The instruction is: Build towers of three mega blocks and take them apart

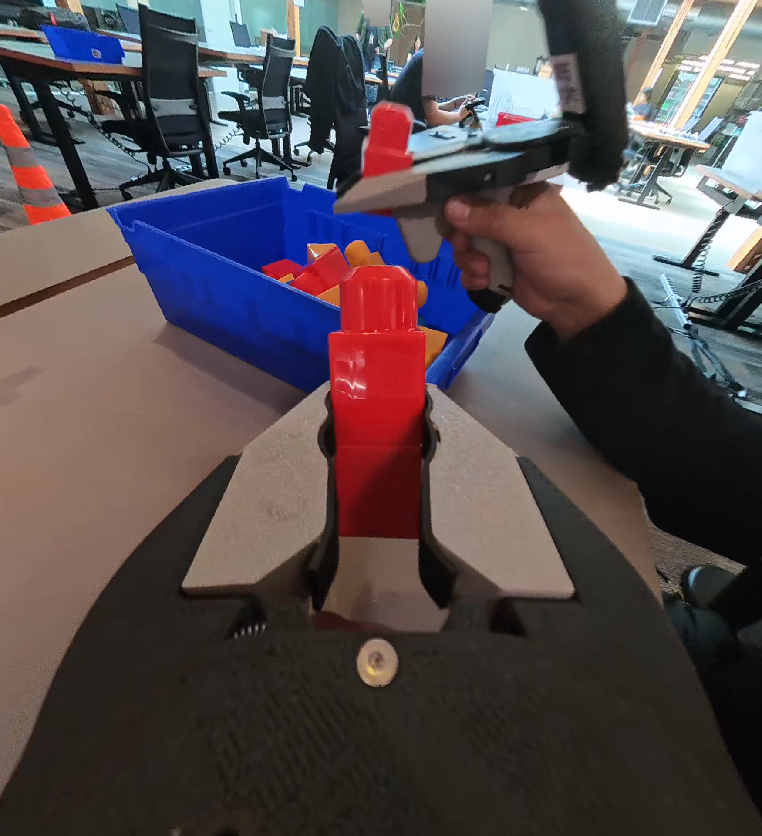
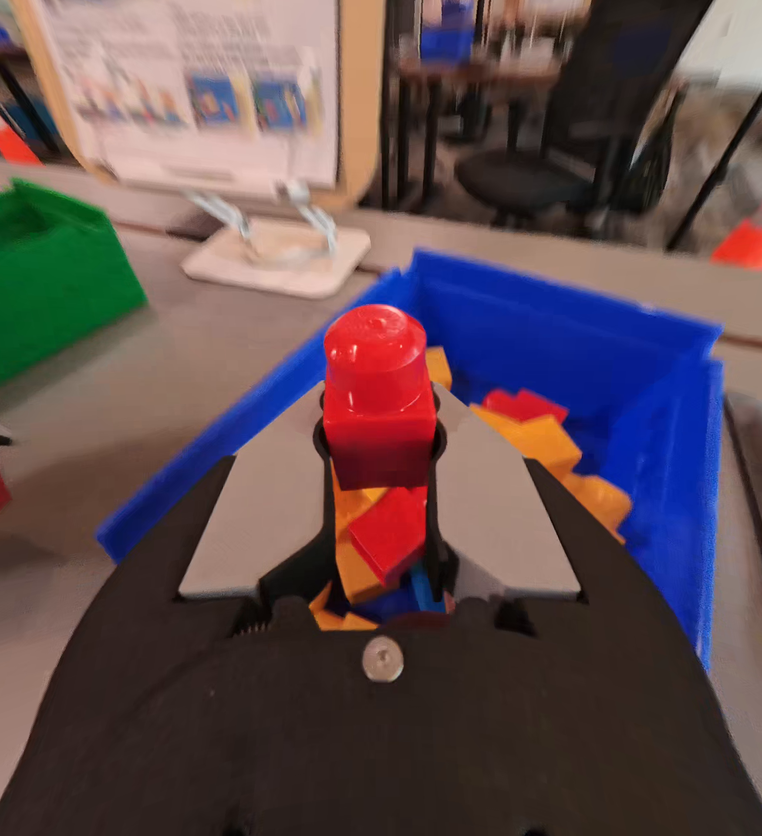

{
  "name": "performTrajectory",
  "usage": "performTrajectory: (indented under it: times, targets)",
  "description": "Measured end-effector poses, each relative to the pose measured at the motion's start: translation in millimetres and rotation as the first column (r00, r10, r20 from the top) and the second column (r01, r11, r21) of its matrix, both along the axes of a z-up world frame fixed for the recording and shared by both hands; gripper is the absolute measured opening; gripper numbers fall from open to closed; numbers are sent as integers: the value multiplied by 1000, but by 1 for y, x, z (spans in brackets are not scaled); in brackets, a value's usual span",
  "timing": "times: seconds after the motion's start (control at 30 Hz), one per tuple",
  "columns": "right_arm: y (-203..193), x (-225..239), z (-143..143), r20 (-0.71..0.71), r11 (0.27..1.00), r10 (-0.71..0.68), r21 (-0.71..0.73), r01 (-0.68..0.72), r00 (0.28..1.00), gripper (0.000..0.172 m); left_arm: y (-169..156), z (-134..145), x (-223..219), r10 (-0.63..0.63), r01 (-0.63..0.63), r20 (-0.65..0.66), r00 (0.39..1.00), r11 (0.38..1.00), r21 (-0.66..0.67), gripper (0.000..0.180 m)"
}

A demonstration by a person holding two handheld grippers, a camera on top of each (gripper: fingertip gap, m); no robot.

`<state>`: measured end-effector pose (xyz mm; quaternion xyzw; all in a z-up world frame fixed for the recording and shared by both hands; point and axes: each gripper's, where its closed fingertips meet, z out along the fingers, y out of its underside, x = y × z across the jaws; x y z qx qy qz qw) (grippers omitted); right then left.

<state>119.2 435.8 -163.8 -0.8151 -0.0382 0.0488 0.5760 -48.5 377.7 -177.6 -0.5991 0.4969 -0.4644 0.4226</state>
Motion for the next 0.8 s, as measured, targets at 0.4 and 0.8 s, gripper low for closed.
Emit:
performTrajectory:
  times: [0.4,0.8]
  targets:
    - [-47,-170,45,-273,692,721,219,-688,638,58,-23,11,2,-127,128,77,989,992,-8,33]
    - [-65,-217,39,-219,574,815,192,-796,536,37,-31,31,-2,-172,194,188,967,975,-108,34]
